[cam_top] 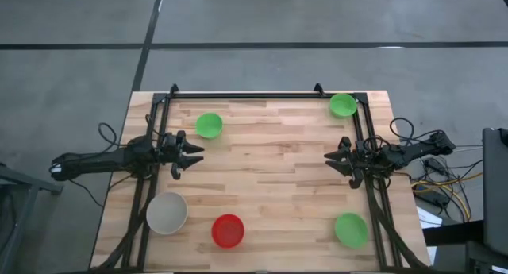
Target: Nest bowls inside each other
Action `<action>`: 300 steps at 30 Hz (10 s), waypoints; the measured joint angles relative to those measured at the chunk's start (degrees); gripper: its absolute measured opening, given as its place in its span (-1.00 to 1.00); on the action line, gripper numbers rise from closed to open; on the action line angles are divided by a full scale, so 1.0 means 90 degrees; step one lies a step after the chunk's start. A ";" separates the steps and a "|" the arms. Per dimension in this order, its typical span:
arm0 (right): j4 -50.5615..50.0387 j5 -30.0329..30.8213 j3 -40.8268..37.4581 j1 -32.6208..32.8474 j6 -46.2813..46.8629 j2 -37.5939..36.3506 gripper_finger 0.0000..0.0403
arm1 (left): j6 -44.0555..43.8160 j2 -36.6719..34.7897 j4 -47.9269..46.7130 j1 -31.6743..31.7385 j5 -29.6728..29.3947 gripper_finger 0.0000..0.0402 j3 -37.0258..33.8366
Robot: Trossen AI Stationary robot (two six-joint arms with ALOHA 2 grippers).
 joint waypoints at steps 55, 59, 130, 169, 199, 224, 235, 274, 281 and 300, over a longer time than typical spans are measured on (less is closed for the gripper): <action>0.0000 -0.0001 0.0000 0.0001 0.0000 -0.0001 -0.34 | -0.0537 -0.0002 0.0000 -0.0002 0.0305 -0.10 0.0002; 0.0000 -0.0001 0.0001 0.0000 0.0000 0.0000 -0.34 | -0.0511 0.0000 -0.0025 -0.0002 0.0306 -0.10 0.0067; 0.0000 -0.0002 0.0000 0.0002 0.0000 -0.0002 -0.34 | -0.1164 0.2111 -0.9938 -0.0748 0.1194 -0.10 0.6578; 0.0000 -0.0002 0.0000 0.0002 0.0000 -0.0002 -0.34 | -0.1360 0.2669 -0.9699 -0.0748 0.1680 -0.10 0.5971; 0.0000 -0.0002 0.0002 0.0002 0.0000 -0.0002 -0.34 | -0.0263 0.3744 -0.8495 -0.2260 0.1294 -0.10 0.5475; 0.0000 -0.0001 0.0000 0.0000 0.0000 -0.0001 -0.34 | -0.1393 0.3568 -0.6984 -0.3030 0.1187 -0.10 0.3674; 0.0000 -0.0002 0.0002 0.0000 0.0000 -0.0002 -0.34 | -0.1733 0.3568 -0.6418 -0.3035 0.1073 -0.10 0.3075; 0.0000 0.0000 0.0002 0.0002 0.0000 -0.0002 -0.34 | -0.2239 0.3570 -0.5583 -0.3030 0.1077 -0.67 0.2513; 0.0000 -0.0001 0.0001 0.0001 0.0000 0.0000 -0.34 | -0.2235 0.3568 -0.5544 -0.3030 0.1073 -0.95 0.2513; 0.0000 -0.0002 0.0000 0.0002 0.0000 -0.0002 -0.34 | -0.1831 0.3588 -0.5474 -0.3033 0.0419 -0.97 0.2950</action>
